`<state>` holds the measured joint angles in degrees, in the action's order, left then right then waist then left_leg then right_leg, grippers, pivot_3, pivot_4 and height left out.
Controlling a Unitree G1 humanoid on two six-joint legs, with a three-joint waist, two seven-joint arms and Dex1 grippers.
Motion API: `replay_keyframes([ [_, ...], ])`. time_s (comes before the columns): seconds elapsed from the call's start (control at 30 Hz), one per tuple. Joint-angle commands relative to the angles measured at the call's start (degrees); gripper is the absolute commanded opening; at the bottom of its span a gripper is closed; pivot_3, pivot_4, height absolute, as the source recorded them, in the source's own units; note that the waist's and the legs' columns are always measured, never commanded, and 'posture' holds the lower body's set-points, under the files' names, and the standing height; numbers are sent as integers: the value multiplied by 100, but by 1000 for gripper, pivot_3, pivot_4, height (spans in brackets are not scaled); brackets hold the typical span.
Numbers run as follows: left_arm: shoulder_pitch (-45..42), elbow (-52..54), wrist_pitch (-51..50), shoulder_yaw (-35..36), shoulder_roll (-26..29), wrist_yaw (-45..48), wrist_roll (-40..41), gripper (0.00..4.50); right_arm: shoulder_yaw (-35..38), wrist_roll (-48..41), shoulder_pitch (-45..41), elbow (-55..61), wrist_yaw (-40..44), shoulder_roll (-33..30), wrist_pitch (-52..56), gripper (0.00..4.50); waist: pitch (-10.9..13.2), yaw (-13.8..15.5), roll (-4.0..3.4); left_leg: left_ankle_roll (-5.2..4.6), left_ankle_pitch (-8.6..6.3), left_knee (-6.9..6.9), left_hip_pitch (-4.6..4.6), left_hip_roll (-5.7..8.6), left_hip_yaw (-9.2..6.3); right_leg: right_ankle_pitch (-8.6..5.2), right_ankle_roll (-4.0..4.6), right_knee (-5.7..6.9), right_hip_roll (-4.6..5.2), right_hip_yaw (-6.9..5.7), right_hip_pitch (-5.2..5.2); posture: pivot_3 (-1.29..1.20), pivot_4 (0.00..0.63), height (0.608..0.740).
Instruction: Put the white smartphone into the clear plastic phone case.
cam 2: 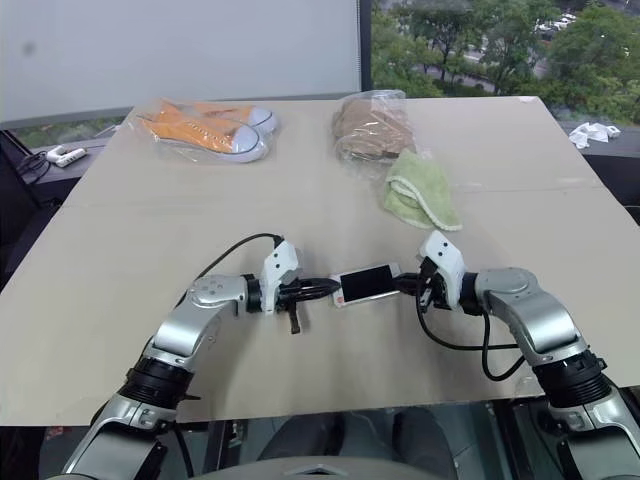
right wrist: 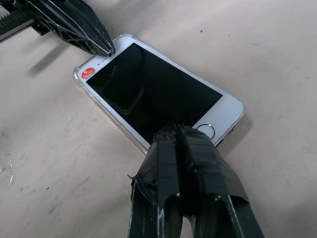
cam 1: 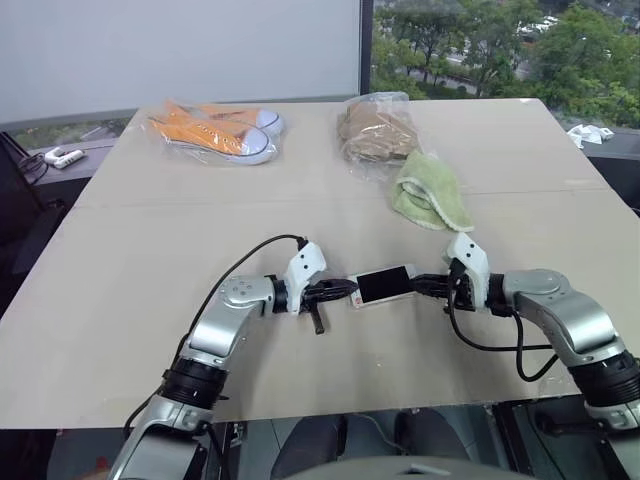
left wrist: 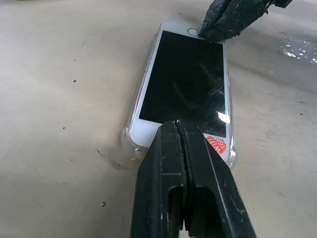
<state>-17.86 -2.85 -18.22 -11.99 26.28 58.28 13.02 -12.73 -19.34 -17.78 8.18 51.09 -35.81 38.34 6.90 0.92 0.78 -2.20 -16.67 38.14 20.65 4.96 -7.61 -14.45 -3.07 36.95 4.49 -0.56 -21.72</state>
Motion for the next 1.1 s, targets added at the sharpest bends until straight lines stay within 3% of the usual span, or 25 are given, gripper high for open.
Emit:
replay_keyframes([
  [0.03, -101, 142, 52, -86, -54, 0, -14, 0, -557, 495, 375, -873, 70, 9, -199, 60, -2, -7, 4, 0, 0, -2, 0, 0, -1, 0, 0, -2, 0, -1, 0, 0, 150, 740],
  [0.2, -99, 187, 26, -98, -69, 11, -20, 0, -518, 711, 357, -1388, 364, 148, -1393, 60, 0, -32, 0, 0, 0, -6, -3, -1, 0, 0, -1, -3, -1, -1, 0, 0, 150, 740],
  [0.37, -117, 214, 9, -115, -64, 34, -19, 0, -734, 1132, 369, -1972, 635, -35, -1928, 60, -5, -24, -2, 0, 0, -8, -5, -3, 0, 0, -1, -3, -3, -1, 1, 0, 150, 740],
  [0.9, -175, 242, -21, -172, -102, -7, -17, 0, -867, 1156, -50, -2524, 755, 337, -1460, 60, -22, -53, -2, 0, -1, -9, -13, -6, 1, -2, 1, -4, -9, 7, 5, 0, 150, 740],
  [1.1, -180, 241, -23, -161, -100, -16, -13, 0, -1057, 1144, 57, -2270, 1109, 177, -1082, 60, -31, -62, -11, 0, -1, -16, -18, -12, 1, -2, 1, -4, -16, 11, 6, 0, 150, 740],
])
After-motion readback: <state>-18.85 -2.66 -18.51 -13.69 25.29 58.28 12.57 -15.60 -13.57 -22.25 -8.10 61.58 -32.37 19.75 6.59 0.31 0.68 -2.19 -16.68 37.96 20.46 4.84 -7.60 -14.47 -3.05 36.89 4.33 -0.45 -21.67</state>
